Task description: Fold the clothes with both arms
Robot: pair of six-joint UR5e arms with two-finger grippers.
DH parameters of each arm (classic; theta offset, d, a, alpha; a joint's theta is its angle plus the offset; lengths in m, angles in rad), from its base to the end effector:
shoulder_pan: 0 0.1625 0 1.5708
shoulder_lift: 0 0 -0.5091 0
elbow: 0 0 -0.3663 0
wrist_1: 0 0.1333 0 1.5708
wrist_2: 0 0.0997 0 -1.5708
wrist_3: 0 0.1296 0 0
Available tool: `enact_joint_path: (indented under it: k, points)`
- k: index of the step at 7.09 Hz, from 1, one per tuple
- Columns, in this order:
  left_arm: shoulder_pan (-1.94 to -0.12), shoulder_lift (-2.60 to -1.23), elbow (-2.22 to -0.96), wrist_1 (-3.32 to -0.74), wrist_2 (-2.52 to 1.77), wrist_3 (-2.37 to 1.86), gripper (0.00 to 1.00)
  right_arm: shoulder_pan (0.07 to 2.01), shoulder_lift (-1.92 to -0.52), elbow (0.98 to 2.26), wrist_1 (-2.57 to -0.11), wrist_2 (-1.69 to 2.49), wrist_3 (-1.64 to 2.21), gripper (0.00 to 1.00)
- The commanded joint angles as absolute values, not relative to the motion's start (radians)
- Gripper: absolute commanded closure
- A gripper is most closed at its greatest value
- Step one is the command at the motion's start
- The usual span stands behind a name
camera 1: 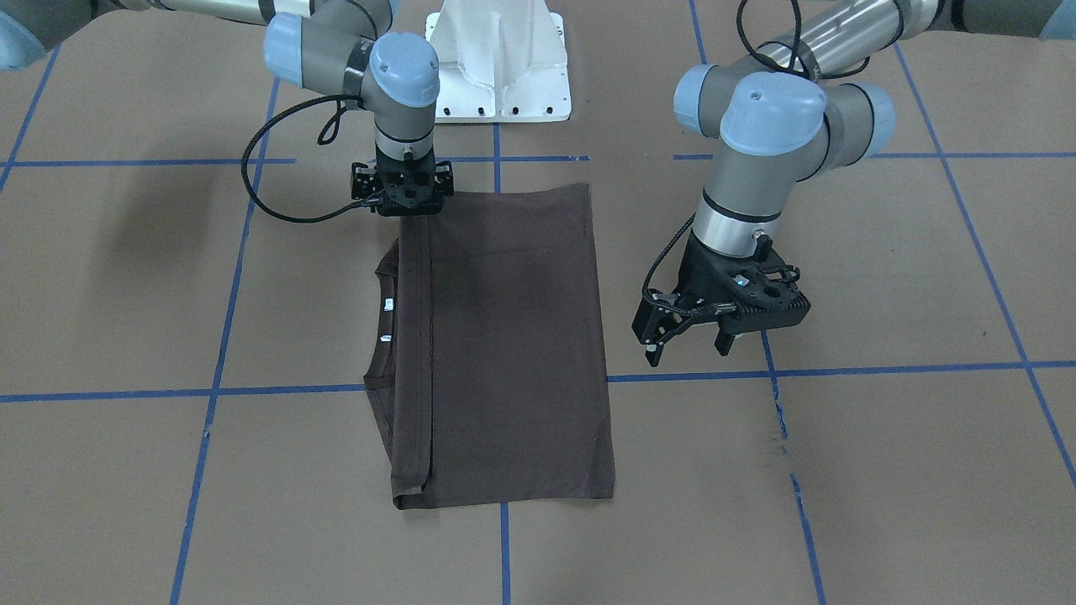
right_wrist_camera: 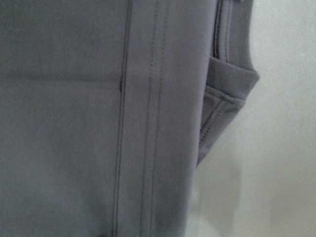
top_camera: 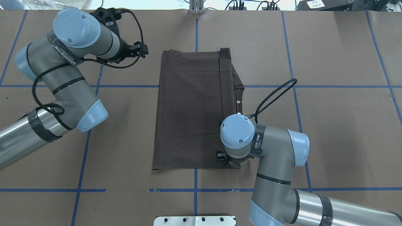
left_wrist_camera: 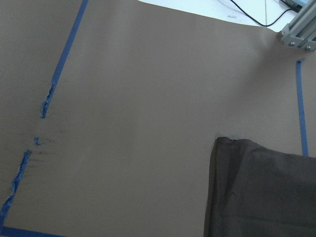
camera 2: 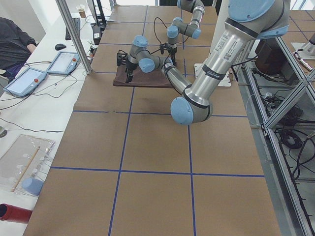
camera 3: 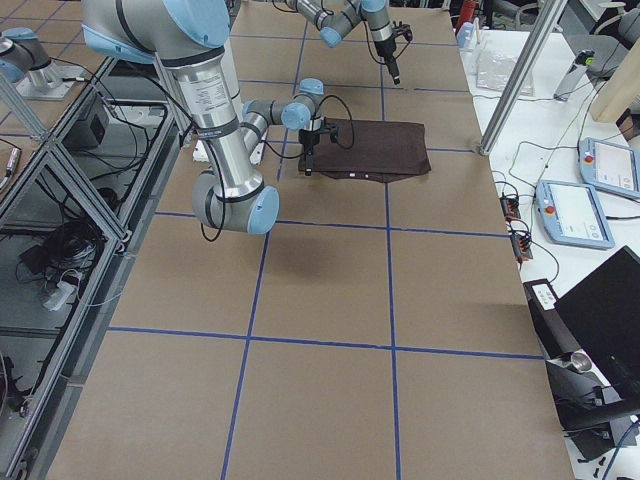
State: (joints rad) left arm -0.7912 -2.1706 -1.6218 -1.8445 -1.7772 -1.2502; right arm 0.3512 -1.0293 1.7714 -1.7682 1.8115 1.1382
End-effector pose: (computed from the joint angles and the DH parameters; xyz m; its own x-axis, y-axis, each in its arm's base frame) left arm 0.4444 -0.6014 0.3576 0.5849 -0.1530 -0.7965 0.4181 0.8984 0.1345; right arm -0.6060 -0.3311 0.4072 0.8205 -0.1330 0.5559 0.1386 0.9898 0.0321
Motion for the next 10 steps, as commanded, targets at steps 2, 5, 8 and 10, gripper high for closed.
enact_joint_path:
  k: [2,5,8,10]
  points:
    - [-0.788,-2.171,-1.624,-1.845,-1.776,-1.250,0.00,0.357,-1.045,1.799,-1.809,1.812,1.138,0.00]
    - [-0.787,-2.171,-1.626,-1.847,-1.778,-1.250,0.00,0.362,-1.055,1.802,-1.809,1.810,1.138,0.00]
    - [-0.787,-2.171,-1.624,-1.845,-1.778,-1.250,0.00,0.354,-1.045,1.799,-1.795,1.806,1.138,0.00]
    - [-0.787,-2.171,-1.624,-1.844,-1.776,-1.250,0.00,0.354,-1.045,1.790,-1.731,1.805,1.137,0.00]
